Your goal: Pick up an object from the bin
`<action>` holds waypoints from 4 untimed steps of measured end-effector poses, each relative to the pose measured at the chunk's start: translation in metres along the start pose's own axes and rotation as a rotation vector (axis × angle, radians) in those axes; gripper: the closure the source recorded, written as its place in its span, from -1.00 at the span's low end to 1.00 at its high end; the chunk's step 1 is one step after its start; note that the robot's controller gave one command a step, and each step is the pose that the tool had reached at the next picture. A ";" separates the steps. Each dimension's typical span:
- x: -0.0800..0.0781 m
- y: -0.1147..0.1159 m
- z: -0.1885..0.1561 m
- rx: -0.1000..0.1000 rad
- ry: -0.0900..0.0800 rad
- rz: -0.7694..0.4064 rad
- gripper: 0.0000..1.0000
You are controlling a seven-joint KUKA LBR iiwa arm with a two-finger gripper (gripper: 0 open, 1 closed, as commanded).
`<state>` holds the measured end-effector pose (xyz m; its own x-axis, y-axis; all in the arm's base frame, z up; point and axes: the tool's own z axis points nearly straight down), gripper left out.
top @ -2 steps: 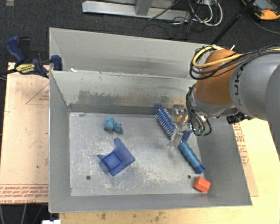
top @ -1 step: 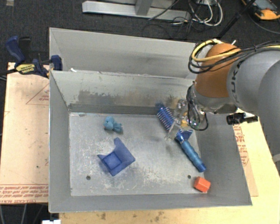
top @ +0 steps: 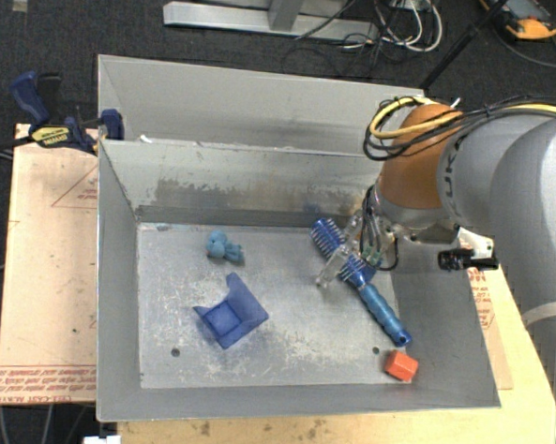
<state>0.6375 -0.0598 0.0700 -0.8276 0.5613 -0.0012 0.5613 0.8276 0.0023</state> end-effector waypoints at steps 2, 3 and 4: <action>0.001 0.002 0.000 -0.003 0.001 -0.002 1.00; 0.000 0.004 -0.111 -0.003 -0.007 -0.005 1.00; 0.000 0.005 -0.127 0.000 -0.002 -0.008 1.00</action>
Offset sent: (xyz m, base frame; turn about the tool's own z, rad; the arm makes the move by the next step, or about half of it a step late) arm 0.0000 0.0000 0.0000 0.0000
